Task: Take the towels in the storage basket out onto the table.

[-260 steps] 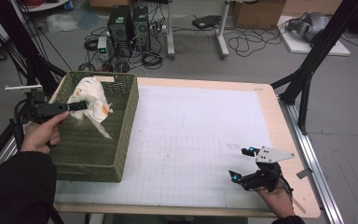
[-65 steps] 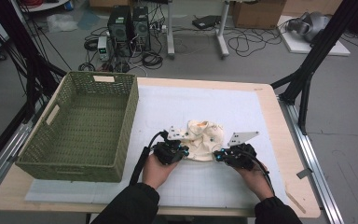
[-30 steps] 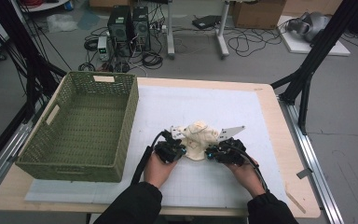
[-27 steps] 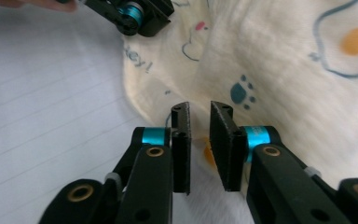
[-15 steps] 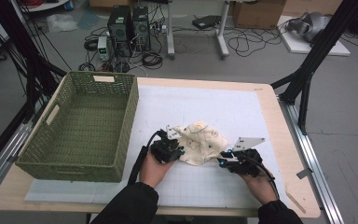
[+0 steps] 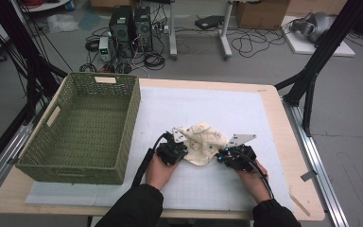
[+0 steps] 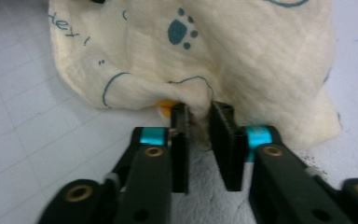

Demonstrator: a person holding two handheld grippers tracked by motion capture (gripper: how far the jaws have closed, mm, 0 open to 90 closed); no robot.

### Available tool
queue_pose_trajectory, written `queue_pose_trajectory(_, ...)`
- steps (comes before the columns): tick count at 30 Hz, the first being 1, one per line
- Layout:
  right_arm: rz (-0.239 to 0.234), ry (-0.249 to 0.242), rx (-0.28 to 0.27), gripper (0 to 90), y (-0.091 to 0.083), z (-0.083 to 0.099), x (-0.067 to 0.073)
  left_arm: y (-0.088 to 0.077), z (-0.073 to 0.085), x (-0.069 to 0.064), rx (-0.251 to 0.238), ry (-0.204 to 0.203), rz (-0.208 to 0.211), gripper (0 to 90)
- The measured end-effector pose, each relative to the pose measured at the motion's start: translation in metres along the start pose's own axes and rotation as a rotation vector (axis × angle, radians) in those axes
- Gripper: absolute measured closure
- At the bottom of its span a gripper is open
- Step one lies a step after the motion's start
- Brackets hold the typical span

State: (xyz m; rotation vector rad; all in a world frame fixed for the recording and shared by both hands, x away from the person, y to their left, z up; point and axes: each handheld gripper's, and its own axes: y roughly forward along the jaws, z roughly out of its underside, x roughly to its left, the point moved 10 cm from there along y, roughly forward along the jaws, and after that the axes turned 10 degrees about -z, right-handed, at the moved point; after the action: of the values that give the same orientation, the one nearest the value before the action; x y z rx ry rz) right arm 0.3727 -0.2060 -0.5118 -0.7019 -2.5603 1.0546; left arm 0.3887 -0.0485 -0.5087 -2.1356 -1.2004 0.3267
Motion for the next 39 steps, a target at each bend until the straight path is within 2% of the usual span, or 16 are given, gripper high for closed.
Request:
queue_pose_trajectory(3, -0.04, 0.021, -0.009, 85.9, -0.003, 0.001, 0.001, -0.006, -0.001, 0.002, 0.003, -0.023, 0.012, 87.9)
queue_pose_trajectory(6, -0.091, 0.028, -0.014, 86.0, -0.01, 0.003, 0.005, -0.019, -0.006, 0.003, -0.033, -0.025, 0.017, 88.0)
queue_pose_trajectory(9, -0.112, -0.007, 0.001, 86.2, -0.02, 0.004, 0.012, -0.033, -0.009, 0.002, -0.054, -0.021, 0.029, 88.1)
queue_pose_trajectory(12, -0.133, -0.029, -0.012, 86.2, -0.031, 0.002, 0.02, -0.046, -0.01, 0.0, -0.077, -0.053, 0.05, 88.1)
queue_pose_trajectory(16, -0.167, -0.058, 0.001, 86.2, -0.048, 0.002, 0.033, -0.064, -0.008, -0.007, -0.085, -0.027, 0.056, 88.0)
queue_pose_trajectory(19, -0.186, -0.064, -0.005, 86.2, -0.061, 0.002, 0.041, -0.077, -0.007, -0.017, -0.081, -0.014, 0.09, 88.0)
queue_pose_trajectory(20, -0.211, -0.067, 0.002, 86.1, -0.067, 0.003, 0.046, -0.08, -0.007, -0.02, -0.083, -0.005, 0.096, 88.0)
queue_pose_trajectory(22, -0.213, -0.082, 0.009, 85.3, -0.074, 0.003, 0.052, -0.085, -0.006, -0.024, -0.088, -0.003, 0.113, 87.9)
queue_pose_trajectory(23, -0.238, -0.081, 0.006, 84.3, -0.077, 0.004, 0.055, -0.086, -0.006, -0.025, -0.09, -0.004, 0.119, 87.5)
queue_pose_trajectory(25, -0.244, -0.091, 0.005, 77.9, -0.08, 0.006, 0.058, -0.084, -0.005, -0.025, -0.096, 0.021, 0.113, 81.9)
queue_pose_trajectory(26, -0.245, -0.088, 0.005, 75.9, -0.079, 0.008, 0.057, -0.082, -0.003, -0.024, -0.087, 0.011, 0.115, 75.5)
queue_pose_trajectory(28, -0.236, -0.08, -0.004, 72.6, -0.074, 0.012, 0.052, -0.076, -0.001, -0.021, -0.087, 0.004, 0.109, 72.0)
queue_pose_trajectory(32, -0.202, -0.051, -0.032, 65.2, -0.059, 0.017, 0.035, -0.059, 0.008, -0.013, -0.049, 0.004, 0.084, 68.3)
queue_pose_trajectory(33, -0.198, -0.047, -0.028, 63.7, -0.056, 0.018, 0.032, -0.053, 0.011, -0.011, -0.033, 0.0, 0.09, 68.1)
queue_pose_trajectory(36, -0.191, -0.059, 0.007, 63.0, -0.042, 0.021, 0.027, -0.039, 0.019, -0.007, 0.002, 0.018, 0.059, 65.9)
queue_pose_trajectory(39, -0.18, -0.065, 0.031, 63.9, -0.032, 0.022, 0.024, -0.029, 0.024, -0.007, 0.015, 0.055, 0.035, 66.9)
